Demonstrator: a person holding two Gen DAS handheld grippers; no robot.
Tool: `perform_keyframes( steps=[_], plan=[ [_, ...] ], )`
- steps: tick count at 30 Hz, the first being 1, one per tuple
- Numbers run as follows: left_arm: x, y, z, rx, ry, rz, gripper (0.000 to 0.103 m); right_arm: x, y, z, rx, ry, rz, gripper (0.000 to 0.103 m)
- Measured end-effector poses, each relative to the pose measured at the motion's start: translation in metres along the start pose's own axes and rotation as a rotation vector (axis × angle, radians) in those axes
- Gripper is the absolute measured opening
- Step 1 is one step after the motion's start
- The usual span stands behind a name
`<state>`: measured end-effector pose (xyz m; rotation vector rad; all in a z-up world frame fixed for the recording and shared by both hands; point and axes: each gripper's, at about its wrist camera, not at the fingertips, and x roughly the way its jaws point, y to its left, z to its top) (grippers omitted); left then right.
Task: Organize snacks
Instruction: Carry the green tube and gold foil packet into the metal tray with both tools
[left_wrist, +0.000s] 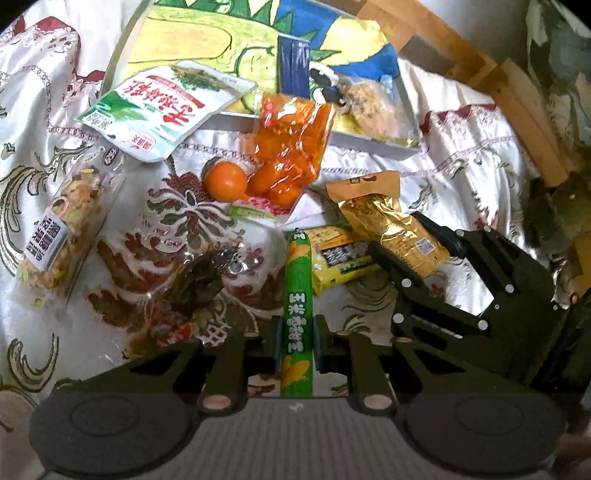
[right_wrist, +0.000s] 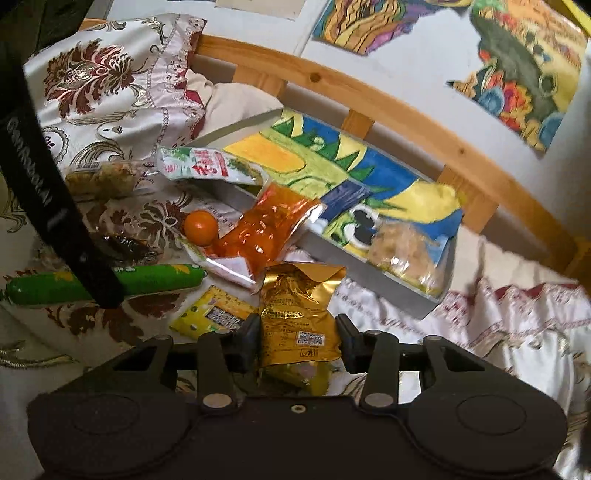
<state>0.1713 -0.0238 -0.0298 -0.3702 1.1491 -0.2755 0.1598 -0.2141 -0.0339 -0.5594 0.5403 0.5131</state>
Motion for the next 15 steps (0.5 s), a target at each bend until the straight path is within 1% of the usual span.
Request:
perform_keyframes(
  steps=[3, 5, 8, 10, 13, 15],
  plan=[
    [-0.006, -0.001, 0.002, -0.01, -0.008, -0.002, 0.018, -0.003, -0.004, 0.002, 0.005, -0.026, -0.027, 0.045],
    [-0.01, -0.003, 0.004, -0.023, -0.013, 0.009, 0.018, -0.004, -0.007, 0.003, 0.012, -0.049, -0.056, 0.045],
    [-0.017, -0.007, 0.011, -0.043, -0.059, 0.012, 0.018, -0.002, -0.015, 0.006, 0.035, -0.083, -0.096, 0.045],
    [-0.023, -0.012, 0.019, -0.032, -0.099, 0.024, 0.018, 0.0, -0.021, 0.008, 0.053, -0.108, -0.124, 0.045],
    [-0.028, -0.024, 0.037, -0.01, -0.155, 0.043, 0.018, 0.006, -0.034, 0.012, 0.071, -0.155, -0.169, 0.045],
    [-0.027, -0.033, 0.052, -0.011, -0.181, 0.037, 0.018, 0.014, -0.044, 0.016, 0.083, -0.181, -0.199, 0.045]
  ],
)
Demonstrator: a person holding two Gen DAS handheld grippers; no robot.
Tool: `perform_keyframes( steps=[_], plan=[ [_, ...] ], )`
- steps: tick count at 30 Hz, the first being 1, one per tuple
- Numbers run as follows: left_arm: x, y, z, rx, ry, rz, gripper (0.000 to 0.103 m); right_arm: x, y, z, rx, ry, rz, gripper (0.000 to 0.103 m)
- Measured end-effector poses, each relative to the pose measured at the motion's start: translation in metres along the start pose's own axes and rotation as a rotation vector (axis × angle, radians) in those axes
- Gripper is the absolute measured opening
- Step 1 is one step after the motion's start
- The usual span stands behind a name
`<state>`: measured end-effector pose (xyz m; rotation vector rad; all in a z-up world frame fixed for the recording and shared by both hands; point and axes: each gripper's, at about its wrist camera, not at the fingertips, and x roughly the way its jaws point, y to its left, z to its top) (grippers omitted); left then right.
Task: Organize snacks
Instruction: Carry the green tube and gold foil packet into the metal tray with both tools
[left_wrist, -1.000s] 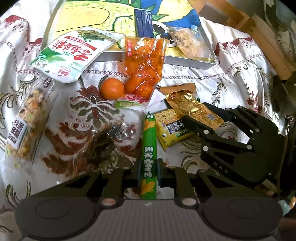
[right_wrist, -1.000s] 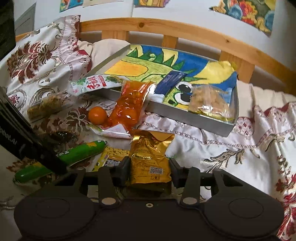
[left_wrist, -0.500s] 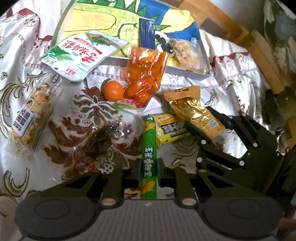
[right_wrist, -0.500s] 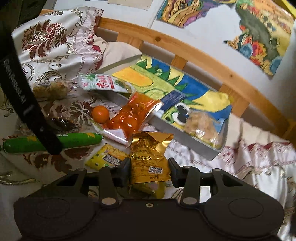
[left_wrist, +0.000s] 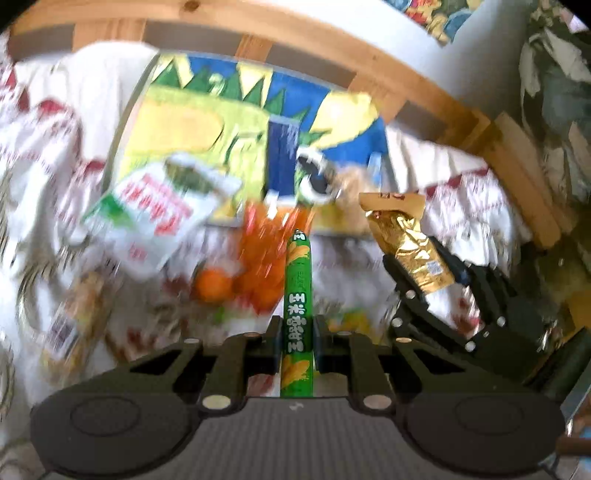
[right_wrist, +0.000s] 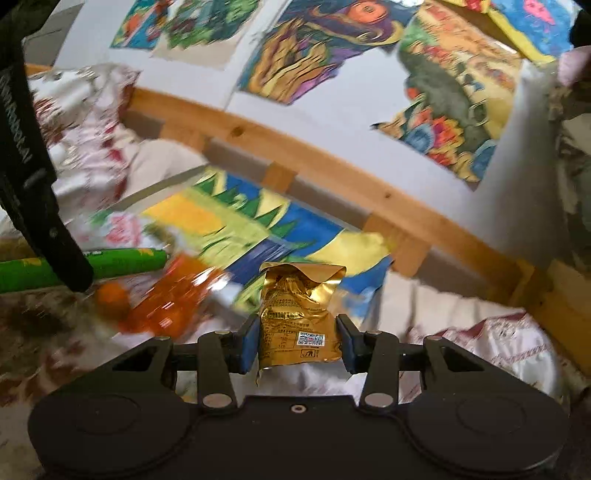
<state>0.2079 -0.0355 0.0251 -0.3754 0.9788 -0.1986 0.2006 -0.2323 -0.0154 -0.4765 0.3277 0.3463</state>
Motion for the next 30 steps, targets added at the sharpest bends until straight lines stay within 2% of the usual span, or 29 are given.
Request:
perform_keyframes(
  steps=[7, 10, 15, 22, 30],
  plan=[
    [0.028, -0.033, 0.056, -0.006, -0.092, -0.036, 0.018, 0.04, -0.034, 0.0, 0.052, -0.002, -0.08, 0.045],
    [0.047, -0.044, 0.078, 0.024, -0.131, -0.015, 0.018, 0.059, -0.047, 0.001, 0.064, 0.015, -0.113, 0.046],
    [0.086, -0.051, 0.105, 0.047, -0.143, 0.027, 0.018, 0.084, -0.063, 0.001, 0.063, 0.026, -0.154, 0.046],
    [0.131, -0.042, 0.109, 0.042, -0.136, 0.075, 0.017, 0.109, -0.063, -0.003, -0.021, 0.039, -0.17, 0.046],
    [0.152, -0.039, 0.098, 0.069, -0.152, 0.123, 0.018, 0.121, -0.045, -0.008, -0.125, 0.064, -0.164, 0.046]
  ],
)
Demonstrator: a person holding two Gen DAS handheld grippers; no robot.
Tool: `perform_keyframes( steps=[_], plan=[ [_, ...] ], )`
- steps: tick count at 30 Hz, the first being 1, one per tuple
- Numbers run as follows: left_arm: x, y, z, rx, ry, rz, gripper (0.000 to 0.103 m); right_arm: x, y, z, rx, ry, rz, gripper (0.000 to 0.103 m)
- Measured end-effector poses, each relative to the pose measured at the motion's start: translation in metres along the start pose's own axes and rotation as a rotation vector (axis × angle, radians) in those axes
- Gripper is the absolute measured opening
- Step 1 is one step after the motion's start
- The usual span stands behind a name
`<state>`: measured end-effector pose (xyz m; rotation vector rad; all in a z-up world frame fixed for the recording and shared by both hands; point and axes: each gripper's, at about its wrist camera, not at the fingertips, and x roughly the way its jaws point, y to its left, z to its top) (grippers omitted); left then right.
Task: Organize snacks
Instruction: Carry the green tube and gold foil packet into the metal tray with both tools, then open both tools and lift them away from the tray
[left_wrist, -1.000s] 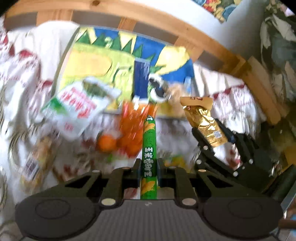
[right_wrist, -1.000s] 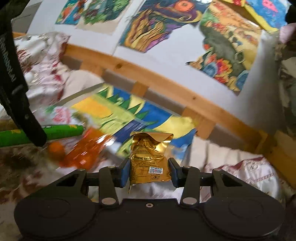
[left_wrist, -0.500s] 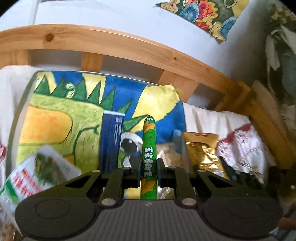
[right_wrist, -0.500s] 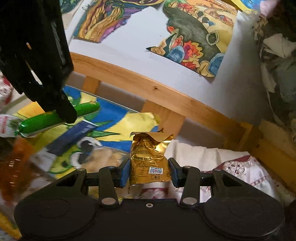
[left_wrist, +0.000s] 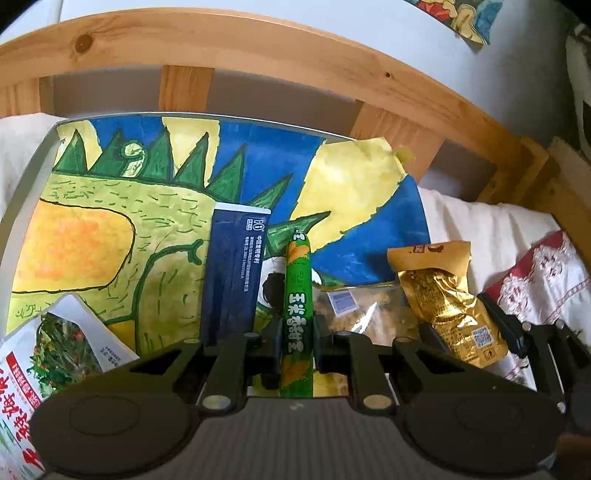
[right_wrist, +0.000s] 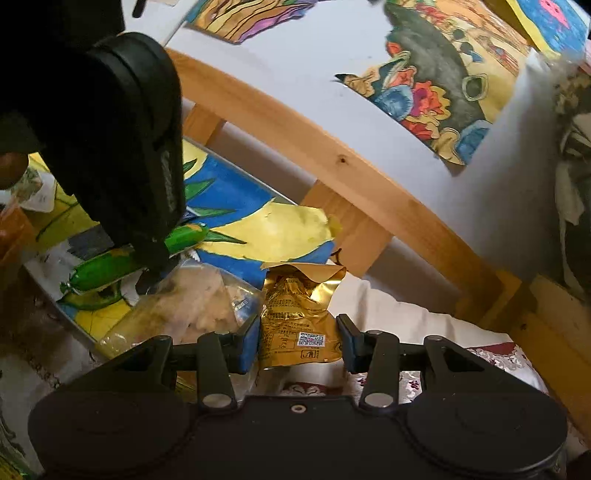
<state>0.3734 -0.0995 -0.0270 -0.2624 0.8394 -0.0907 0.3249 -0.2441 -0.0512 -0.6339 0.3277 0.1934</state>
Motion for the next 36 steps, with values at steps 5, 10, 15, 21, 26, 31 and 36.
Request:
perform_keyframes(
  steps=[5, 10, 15, 21, 26, 31, 36],
  plan=[
    [0.0, 0.006, 0.0, -0.011, 0.005, 0.024, 0.018, 0.0, 0.012, 0.002, -0.037, -0.006, 0.002, 0.046],
    [0.0, 0.015, -0.001, -0.035, 0.014, 0.041, 0.018, -0.001, 0.02, 0.004, -0.049, -0.016, 0.007, 0.048],
    [-0.003, 0.013, -0.003, -0.019, -0.002, 0.051, 0.02, 0.0, 0.017, 0.004, -0.034, -0.018, -0.001, 0.054],
    [-0.016, 0.007, -0.003, 0.017, -0.053, 0.02, 0.042, -0.002, 0.003, 0.005, 0.04, -0.034, -0.002, 0.064],
    [-0.036, 0.01, -0.006, -0.016, -0.124, -0.022, 0.068, -0.01, -0.012, 0.01, 0.144, -0.046, 0.002, 0.07],
    [-0.065, 0.013, -0.011, -0.023, -0.227, -0.005, 0.088, -0.025, -0.028, 0.017, 0.265, -0.053, 0.024, 0.08],
    [-0.095, 0.021, -0.019, -0.038, -0.29, 0.018, 0.098, -0.05, -0.039, 0.025, 0.353, -0.072, 0.047, 0.086]
  ],
)
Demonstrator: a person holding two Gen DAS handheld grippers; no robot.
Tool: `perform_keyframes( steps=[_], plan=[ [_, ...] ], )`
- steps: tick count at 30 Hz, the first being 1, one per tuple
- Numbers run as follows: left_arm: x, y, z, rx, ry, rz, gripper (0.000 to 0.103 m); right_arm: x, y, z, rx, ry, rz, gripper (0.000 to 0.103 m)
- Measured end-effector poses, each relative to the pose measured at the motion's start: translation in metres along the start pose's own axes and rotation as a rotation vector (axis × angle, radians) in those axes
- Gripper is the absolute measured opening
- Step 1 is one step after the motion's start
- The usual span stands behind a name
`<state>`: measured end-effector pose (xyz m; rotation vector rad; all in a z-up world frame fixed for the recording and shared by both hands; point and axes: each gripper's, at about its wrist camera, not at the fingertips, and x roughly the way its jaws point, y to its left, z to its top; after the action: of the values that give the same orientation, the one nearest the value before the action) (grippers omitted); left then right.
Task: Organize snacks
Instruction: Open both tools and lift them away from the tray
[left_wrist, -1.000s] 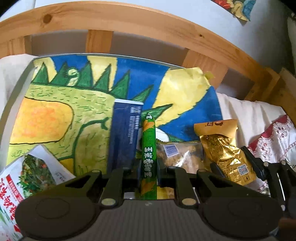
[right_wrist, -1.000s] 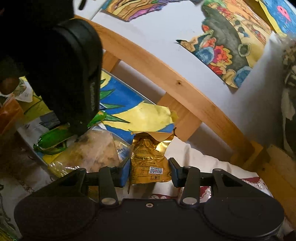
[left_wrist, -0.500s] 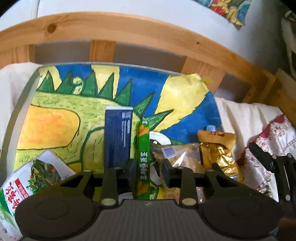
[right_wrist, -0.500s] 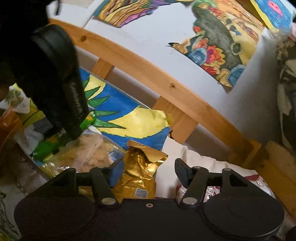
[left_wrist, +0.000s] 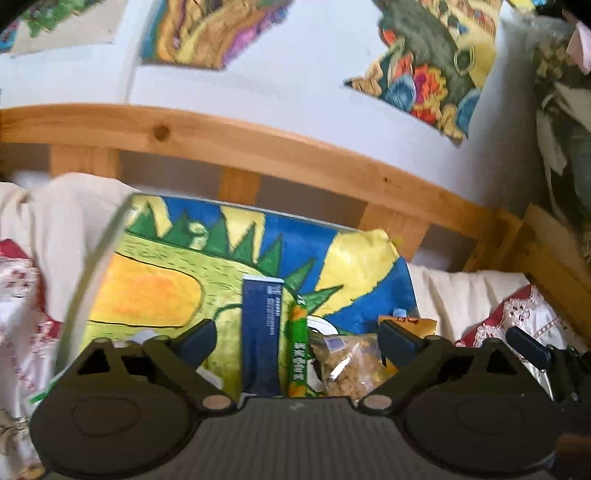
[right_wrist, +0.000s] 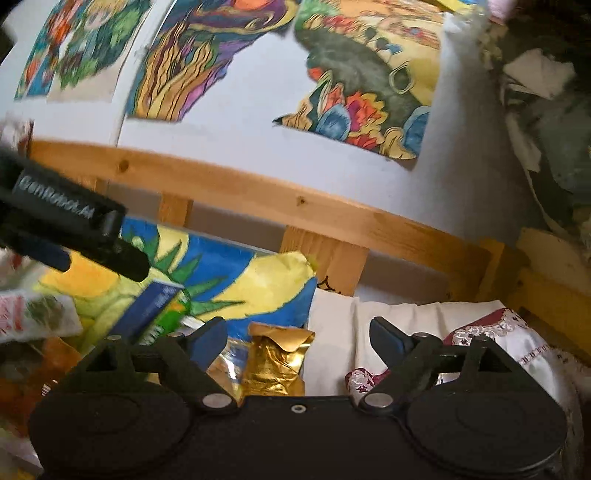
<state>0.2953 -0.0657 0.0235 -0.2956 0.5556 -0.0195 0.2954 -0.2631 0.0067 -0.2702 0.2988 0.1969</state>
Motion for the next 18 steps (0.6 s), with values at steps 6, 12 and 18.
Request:
perform_keyframes(
  steps=[6, 12, 18],
  plan=[
    [-0.039, 0.014, -0.006, -0.031, -0.05, 0.034, 0.102, -0.036, 0.0, 0.01, 0.055, -0.023, 0.022, 0.096],
    [-0.073, 0.033, -0.018, -0.068, -0.054, 0.062, 0.102, -0.069, 0.01, 0.018, 0.069, -0.055, 0.045, 0.102],
    [-0.107, 0.052, -0.035, -0.066, -0.065, 0.099, 0.102, -0.1, 0.021, 0.021, 0.1, -0.068, 0.076, 0.102]
  ],
)
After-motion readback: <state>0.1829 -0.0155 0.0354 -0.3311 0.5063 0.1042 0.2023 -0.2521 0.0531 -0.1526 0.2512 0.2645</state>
